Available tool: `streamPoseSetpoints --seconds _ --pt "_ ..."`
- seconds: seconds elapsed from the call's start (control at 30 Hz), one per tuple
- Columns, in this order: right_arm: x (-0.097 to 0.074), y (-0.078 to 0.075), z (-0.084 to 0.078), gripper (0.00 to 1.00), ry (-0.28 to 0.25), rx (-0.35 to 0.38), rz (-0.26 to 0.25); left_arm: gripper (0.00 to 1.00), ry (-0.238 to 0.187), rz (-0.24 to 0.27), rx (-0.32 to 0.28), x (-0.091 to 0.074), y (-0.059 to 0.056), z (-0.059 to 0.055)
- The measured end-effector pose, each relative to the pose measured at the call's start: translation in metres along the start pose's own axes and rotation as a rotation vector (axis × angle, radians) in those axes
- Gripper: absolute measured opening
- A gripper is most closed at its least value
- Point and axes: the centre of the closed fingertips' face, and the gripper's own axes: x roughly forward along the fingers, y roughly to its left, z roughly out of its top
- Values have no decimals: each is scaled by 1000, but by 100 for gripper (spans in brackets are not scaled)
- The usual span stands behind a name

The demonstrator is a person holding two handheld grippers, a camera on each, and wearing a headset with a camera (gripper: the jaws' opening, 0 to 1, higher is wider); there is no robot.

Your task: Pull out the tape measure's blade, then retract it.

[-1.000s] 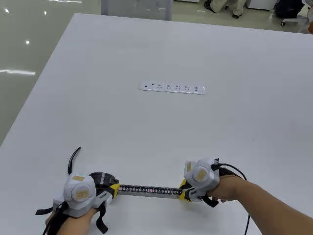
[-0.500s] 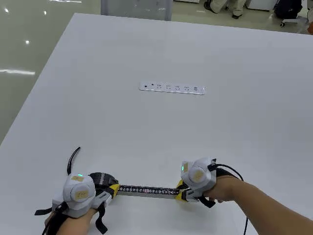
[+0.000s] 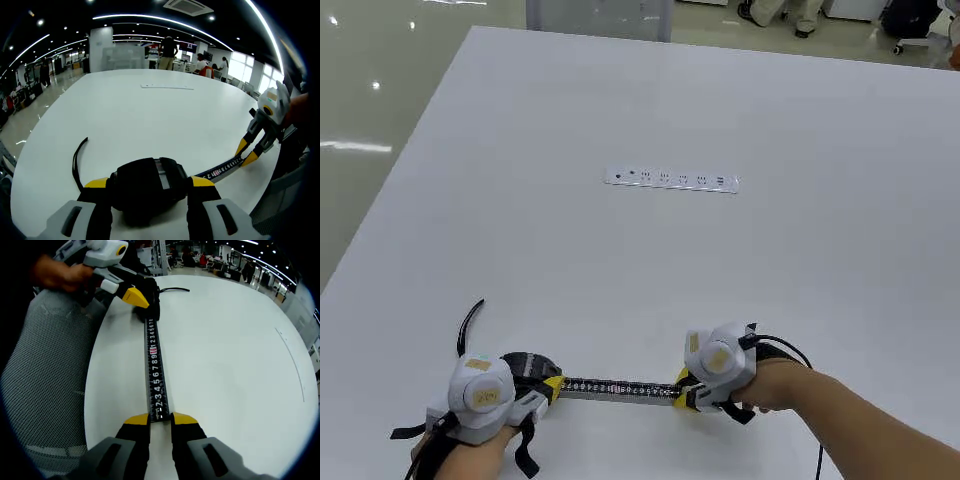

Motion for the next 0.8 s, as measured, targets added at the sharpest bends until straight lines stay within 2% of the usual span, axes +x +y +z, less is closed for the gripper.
streamPoseSetpoints --seconds 0.8 --pt "4 1 10 15 -15 -28 -9 57 1 2 -3 1 0 -1"
